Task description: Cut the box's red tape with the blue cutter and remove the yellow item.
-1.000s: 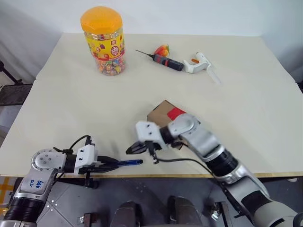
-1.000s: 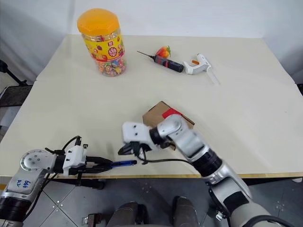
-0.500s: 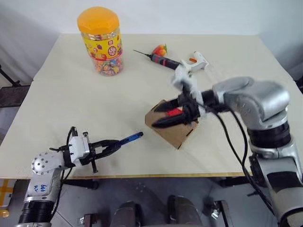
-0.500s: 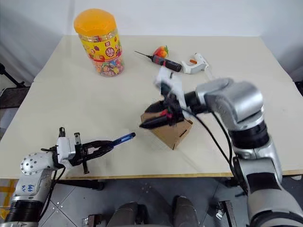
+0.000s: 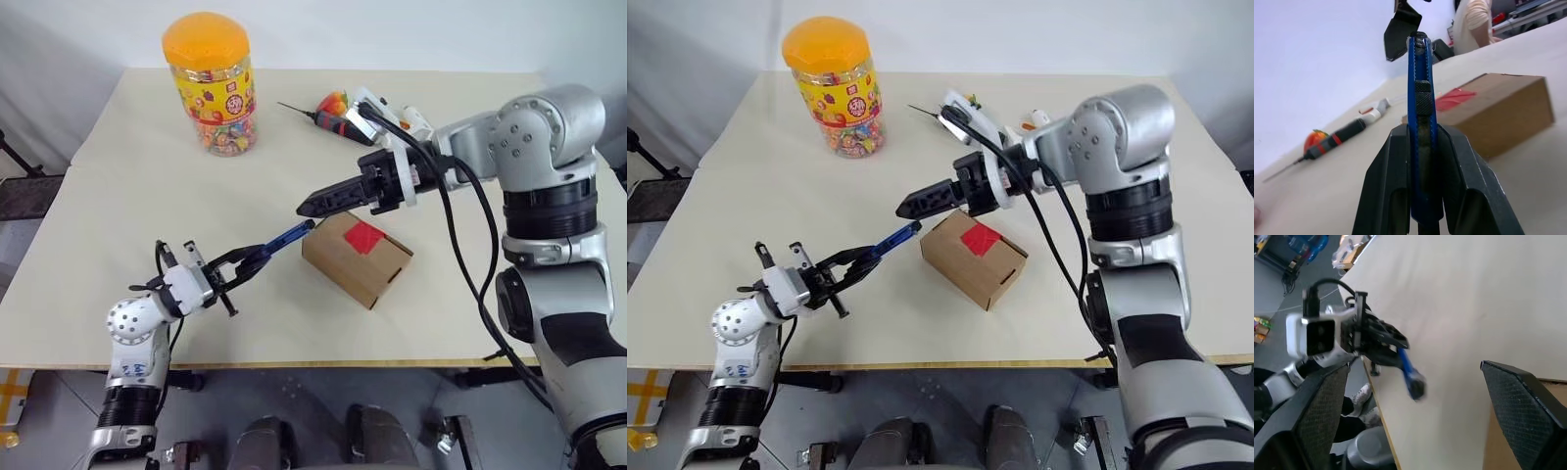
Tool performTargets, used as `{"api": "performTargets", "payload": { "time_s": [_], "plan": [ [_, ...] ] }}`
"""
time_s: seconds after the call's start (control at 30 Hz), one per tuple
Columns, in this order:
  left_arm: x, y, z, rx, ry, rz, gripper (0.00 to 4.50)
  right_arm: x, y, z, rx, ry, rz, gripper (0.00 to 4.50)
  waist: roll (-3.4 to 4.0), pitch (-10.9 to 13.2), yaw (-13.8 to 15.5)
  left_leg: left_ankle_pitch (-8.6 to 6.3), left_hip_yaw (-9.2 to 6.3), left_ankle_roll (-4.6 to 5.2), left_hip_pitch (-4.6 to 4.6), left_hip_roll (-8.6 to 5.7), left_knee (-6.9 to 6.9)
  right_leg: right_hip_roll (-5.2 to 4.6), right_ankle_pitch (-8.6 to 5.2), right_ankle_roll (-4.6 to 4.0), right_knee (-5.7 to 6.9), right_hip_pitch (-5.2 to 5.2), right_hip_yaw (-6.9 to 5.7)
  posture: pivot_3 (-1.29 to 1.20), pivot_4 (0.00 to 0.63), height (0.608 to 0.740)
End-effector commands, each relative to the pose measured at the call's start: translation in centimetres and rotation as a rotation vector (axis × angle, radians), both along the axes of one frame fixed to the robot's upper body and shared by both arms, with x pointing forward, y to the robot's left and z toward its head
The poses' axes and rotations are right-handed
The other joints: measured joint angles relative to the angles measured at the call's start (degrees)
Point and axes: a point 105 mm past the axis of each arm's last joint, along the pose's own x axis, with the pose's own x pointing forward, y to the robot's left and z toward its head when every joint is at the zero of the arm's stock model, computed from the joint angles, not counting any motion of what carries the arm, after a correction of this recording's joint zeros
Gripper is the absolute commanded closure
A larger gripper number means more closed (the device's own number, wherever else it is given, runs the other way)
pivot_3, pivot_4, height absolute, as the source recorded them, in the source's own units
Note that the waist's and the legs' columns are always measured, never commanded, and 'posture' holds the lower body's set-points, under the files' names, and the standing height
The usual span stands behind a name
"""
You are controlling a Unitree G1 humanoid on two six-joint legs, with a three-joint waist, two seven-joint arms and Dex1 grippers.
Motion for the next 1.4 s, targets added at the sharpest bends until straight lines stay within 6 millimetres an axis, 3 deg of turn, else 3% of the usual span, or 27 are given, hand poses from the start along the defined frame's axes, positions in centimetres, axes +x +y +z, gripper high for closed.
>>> {"api": "performTargets", "payload": {
  "time_s": [0.03, 0.6, 1.1, 1.2, 1.4],
  "plan": [
    [0.3, -0.3, 0.2, 0.006, -0.065, 0.036, 4.05, 0.4, 0.6, 0.5, -0.018, 0.026, -0.022, 0.03, 0.00, 0.00, 0.00, 0.00, 0.00, 0.00, 0.00, 0.01, 0.00, 0.00, 0.00, 0.00, 0.01, 0.00, 0.00, 0.00, 0.150, 0.740],
    [-0.2, -1.4, -0.1, -0.023, -0.062, 0.024, 4.05, 0.6, 1.7, -3.1, -0.130, 0.077, -0.034, 0.03, 0.00, 0.00, 0.06, 0.00, -0.08, 0.01, -0.09, 0.01, 0.02, -0.02, 0.01, 0.02, -0.01, -0.02, -0.05, 0.00, 0.150, 0.740],
    [-0.5, -1.2, -0.1, -0.034, -0.045, 0.032, 4.05, 0.7, 1.7, -3.6, -0.129, 0.056, -0.032, 0.03, 0.00, 0.00, 0.09, 0.00, -0.09, 0.01, -0.09, 0.01, 0.02, -0.02, 0.01, 0.02, -0.02, -0.02, -0.05, 0.00, 0.150, 0.740],
    [-0.6, -1.3, -0.1, -0.031, -0.044, 0.026, 4.05, 0.8, 1.8, -3.7, -0.130, 0.047, -0.030, 0.61, 0.00, 0.00, 0.09, 0.00, -0.08, 0.01, -0.09, 0.00, 0.02, -0.02, 0.01, 0.02, -0.03, -0.02, -0.05, 0.00, 0.150, 0.740],
    [-0.5, -1.3, -0.3, -0.016, -0.048, 0.025, 4.05, 0.7, 1.9, -3.7, -0.125, 0.025, -0.015, 2.72, 0.00, 0.00, 0.08, 0.00, -0.08, 0.01, -0.09, 0.01, 0.02, -0.02, 0.01, 0.02, -0.03, -0.02, -0.06, 0.00, 0.150, 0.740]
  ]
}}
